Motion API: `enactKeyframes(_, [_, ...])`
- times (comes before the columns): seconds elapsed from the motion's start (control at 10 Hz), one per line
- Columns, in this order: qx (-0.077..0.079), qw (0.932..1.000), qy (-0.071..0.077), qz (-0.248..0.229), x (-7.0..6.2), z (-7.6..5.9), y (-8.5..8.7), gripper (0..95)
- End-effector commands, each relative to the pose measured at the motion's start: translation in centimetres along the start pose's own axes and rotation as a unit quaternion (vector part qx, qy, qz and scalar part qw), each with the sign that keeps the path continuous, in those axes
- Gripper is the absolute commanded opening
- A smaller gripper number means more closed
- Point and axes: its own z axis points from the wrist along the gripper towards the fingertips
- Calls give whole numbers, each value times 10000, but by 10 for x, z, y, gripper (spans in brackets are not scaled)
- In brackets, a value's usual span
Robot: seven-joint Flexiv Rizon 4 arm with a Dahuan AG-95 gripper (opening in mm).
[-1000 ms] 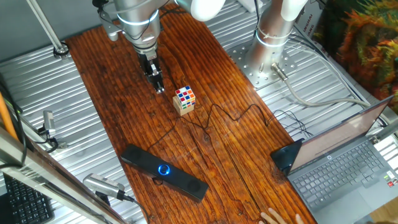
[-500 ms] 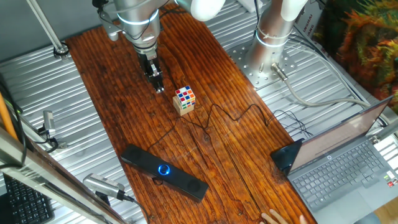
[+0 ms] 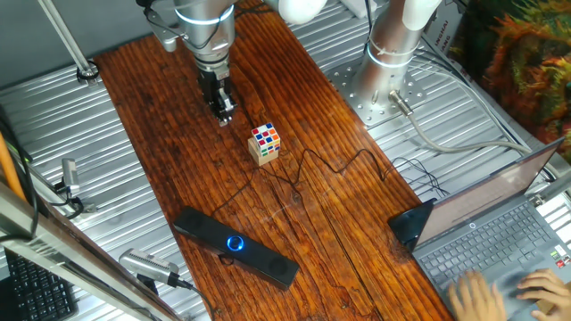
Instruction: Turn the knob to increase the volume of the speaker
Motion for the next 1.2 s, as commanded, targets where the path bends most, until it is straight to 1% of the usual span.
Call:
enactKeyframes(0.1, [-2, 10000, -3, -6, 1, 0, 0, 0])
enactKeyframes(1.2, [-31, 10000, -17, 7, 1, -2, 1, 0])
